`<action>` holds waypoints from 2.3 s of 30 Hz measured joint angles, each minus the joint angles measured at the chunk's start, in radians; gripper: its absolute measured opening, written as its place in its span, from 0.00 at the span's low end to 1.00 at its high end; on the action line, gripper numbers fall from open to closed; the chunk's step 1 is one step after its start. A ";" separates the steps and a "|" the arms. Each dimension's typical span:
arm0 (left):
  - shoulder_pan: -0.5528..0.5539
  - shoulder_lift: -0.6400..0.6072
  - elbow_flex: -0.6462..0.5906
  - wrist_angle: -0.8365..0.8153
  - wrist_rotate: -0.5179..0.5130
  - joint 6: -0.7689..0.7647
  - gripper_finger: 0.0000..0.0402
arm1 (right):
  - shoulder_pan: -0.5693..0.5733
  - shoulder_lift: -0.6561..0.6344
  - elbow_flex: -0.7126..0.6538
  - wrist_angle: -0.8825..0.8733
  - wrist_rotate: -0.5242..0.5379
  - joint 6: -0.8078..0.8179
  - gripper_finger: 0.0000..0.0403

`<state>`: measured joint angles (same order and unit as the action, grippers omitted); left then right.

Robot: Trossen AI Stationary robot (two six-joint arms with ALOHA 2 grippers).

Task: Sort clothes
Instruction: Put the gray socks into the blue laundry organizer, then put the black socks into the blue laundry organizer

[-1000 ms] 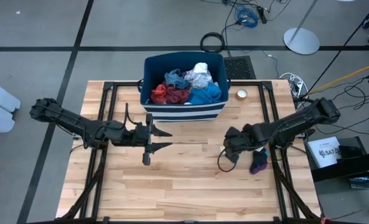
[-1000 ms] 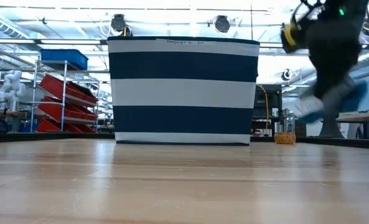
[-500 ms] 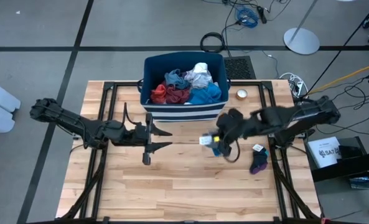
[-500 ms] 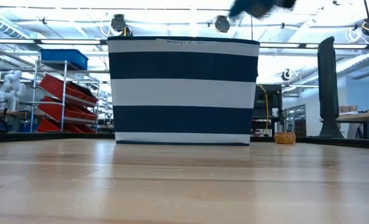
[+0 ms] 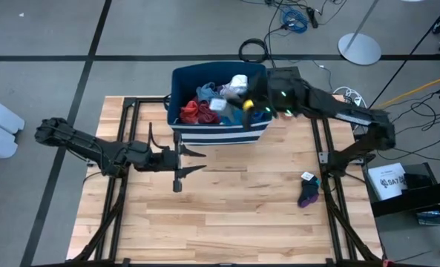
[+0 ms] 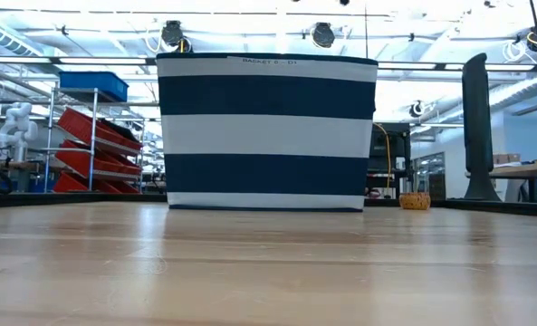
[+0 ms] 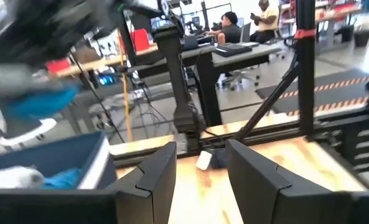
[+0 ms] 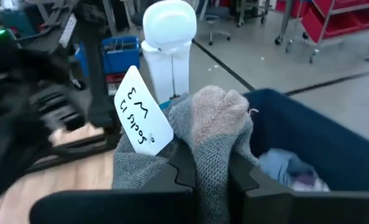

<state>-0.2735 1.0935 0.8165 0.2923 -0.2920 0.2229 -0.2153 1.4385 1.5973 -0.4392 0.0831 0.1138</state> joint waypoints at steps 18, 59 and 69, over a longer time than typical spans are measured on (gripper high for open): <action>0.131 -0.076 0.000 -0.050 -0.056 0.152 0.37 | -0.248 0.592 0.442 0.119 -0.170 -0.111 0.04; 0.129 -0.153 0.000 -0.235 -0.266 0.046 0.37 | -0.311 0.617 0.642 -0.250 -0.161 -0.117 0.58; 0.129 -0.153 0.000 -0.234 -0.266 0.046 0.37 | -0.183 0.466 0.642 -0.603 -0.168 -0.070 0.58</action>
<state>-0.1444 0.9409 0.8162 0.0583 -0.5579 0.2689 -0.3988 1.9040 2.2394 -1.0424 -0.0845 0.0441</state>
